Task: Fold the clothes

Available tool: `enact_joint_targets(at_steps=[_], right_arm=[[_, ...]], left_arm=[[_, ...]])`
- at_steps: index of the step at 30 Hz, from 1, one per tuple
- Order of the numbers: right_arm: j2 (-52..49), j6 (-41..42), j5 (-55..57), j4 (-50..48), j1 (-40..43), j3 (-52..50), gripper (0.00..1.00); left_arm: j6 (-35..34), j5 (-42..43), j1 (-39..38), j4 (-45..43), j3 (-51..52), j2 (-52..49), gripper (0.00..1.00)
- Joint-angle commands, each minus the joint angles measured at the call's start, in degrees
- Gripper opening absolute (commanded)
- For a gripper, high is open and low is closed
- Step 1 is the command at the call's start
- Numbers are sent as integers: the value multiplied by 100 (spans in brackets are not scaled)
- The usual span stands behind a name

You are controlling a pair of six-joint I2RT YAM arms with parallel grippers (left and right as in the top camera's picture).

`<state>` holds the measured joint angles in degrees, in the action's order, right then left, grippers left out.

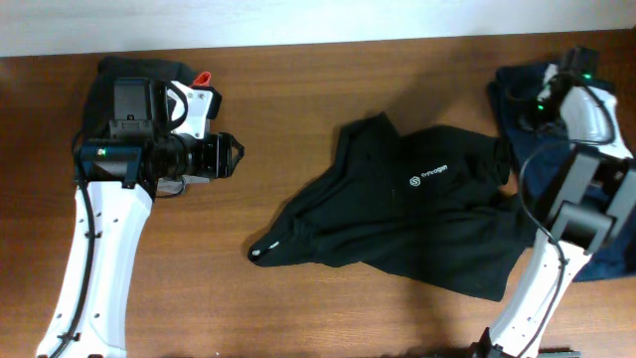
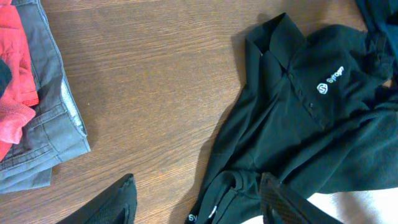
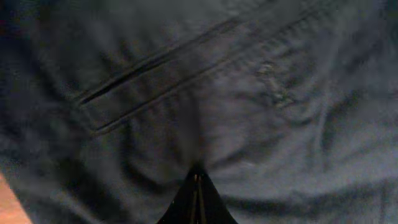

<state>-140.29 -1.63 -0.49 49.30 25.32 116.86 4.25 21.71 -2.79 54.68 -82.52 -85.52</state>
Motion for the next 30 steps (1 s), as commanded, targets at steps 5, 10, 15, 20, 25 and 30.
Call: enact_joint_targets(at_steps=[5,10,15,20,25,30], right_arm=[[-114,212,-407,254,1305,-229,4],[63,212,-1362,243,1462,-168,4],[107,800,-1069,470,1399,-177,4],[271,640,-2369,514,1408,-87,4],[1067,485,-3812,542,1384,11,13],[2269,492,-3888,649,1121,11,35]], left_arm=[[50,107,-22,-13,-90,2,65],[50,107,-22,-13,-90,2,66],[48,107,-22,-11,-90,4,66],[50,107,-22,11,-90,2,73],[175,103,-181,-85,-90,-57,73],[424,-385,-610,22,-90,-367,74]])
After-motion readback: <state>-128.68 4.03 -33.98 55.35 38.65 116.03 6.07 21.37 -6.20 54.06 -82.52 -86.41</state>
